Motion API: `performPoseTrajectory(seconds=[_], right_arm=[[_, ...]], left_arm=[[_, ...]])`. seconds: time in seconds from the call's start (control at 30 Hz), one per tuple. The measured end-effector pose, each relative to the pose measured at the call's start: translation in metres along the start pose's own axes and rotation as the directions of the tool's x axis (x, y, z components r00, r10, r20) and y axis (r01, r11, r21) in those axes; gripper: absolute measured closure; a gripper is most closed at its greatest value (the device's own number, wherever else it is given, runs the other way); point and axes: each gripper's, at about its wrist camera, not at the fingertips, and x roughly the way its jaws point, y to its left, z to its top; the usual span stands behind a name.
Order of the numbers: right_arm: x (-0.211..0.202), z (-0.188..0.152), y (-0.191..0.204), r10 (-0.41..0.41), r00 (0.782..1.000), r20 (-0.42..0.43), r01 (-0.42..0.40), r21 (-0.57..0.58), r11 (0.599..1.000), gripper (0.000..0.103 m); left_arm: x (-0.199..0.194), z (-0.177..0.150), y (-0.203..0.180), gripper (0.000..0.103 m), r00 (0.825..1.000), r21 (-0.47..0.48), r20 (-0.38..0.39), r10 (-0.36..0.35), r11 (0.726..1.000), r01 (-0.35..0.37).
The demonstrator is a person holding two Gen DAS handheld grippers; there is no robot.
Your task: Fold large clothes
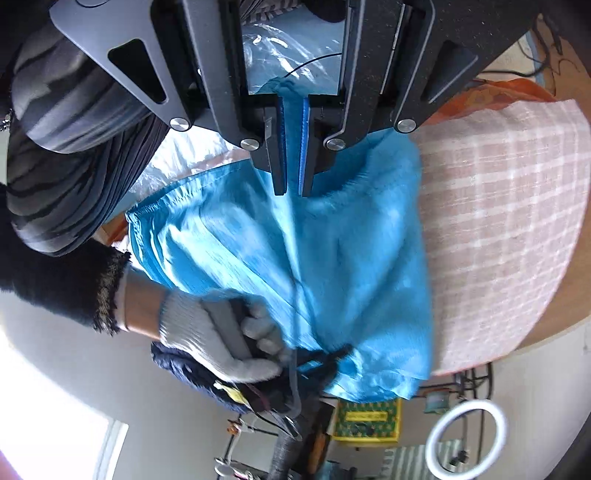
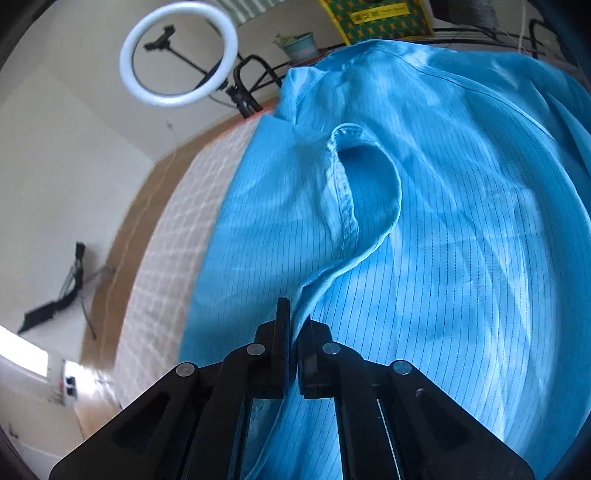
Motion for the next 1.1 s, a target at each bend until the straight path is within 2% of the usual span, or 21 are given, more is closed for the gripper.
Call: performPoseTrajectory(seconds=[0.07,0.17,0.3,0.4,0.53,0.6,0.67,0.73,0.83,0.93,1.1], right_arm=[[-0.005,0.000,0.004,-0.029,0.999,-0.023,0.028,-0.027,0.999,0.085],[-0.034,-0.004,0.001,-0.056,0.998,0.001,0.056,-0.067,0.996,0.070],[-0.080,-0.009,0.005,-0.063,0.997,0.050,0.070,-0.134,0.989,0.069],[-0.119,-0.022,0.010,-0.024,0.998,0.065,0.034,-0.147,0.989,0.069],[-0.161,-0.062,0.024,0.050,0.997,0.059,-0.038,-0.192,0.981,0.068],[-0.171,-0.089,0.032,0.082,0.996,0.027,-0.075,-0.197,0.978,0.066],[-0.168,-0.118,0.037,0.118,0.993,-0.025,-0.121,-0.179,0.976,0.063],[-0.164,-0.142,0.038,0.137,0.989,-0.062,-0.145,-0.156,0.977,0.063],[-0.140,-0.179,0.036,0.140,0.981,-0.133,-0.153,-0.096,0.984,0.059],[-0.110,-0.200,0.029,0.175,0.966,-0.191,-0.177,0.006,0.984,0.058],[-0.068,-0.221,0.038,0.217,0.929,-0.300,-0.197,0.095,0.976,0.054]], left_arm=[[-0.015,-0.002,0.012,0.099,1.000,-0.021,0.006,0.007,1.000,-0.006],[-0.049,-0.004,0.034,0.099,0.997,-0.065,0.045,0.066,0.996,-0.063],[-0.091,0.005,0.063,0.099,0.982,-0.137,0.114,0.151,0.981,-0.135],[-0.123,0.018,0.079,0.099,0.964,-0.157,0.162,0.211,0.970,-0.186],[-0.147,0.046,0.089,0.099,0.946,-0.151,0.204,0.254,0.962,-0.226],[-0.151,0.063,0.091,0.098,0.945,-0.140,0.220,0.243,0.966,-0.216],[-0.146,0.078,0.093,0.094,0.945,-0.130,0.229,0.233,0.970,-0.207],[-0.134,0.088,0.095,0.079,0.951,-0.138,0.223,0.216,0.972,-0.188],[-0.104,0.095,0.093,0.079,0.966,-0.138,0.204,0.160,0.981,-0.133],[-0.071,0.095,0.094,0.079,0.980,-0.166,0.177,0.092,0.984,-0.062],[0.004,0.081,0.105,0.079,1.000,-0.231,0.031,0.005,0.973,0.003]])
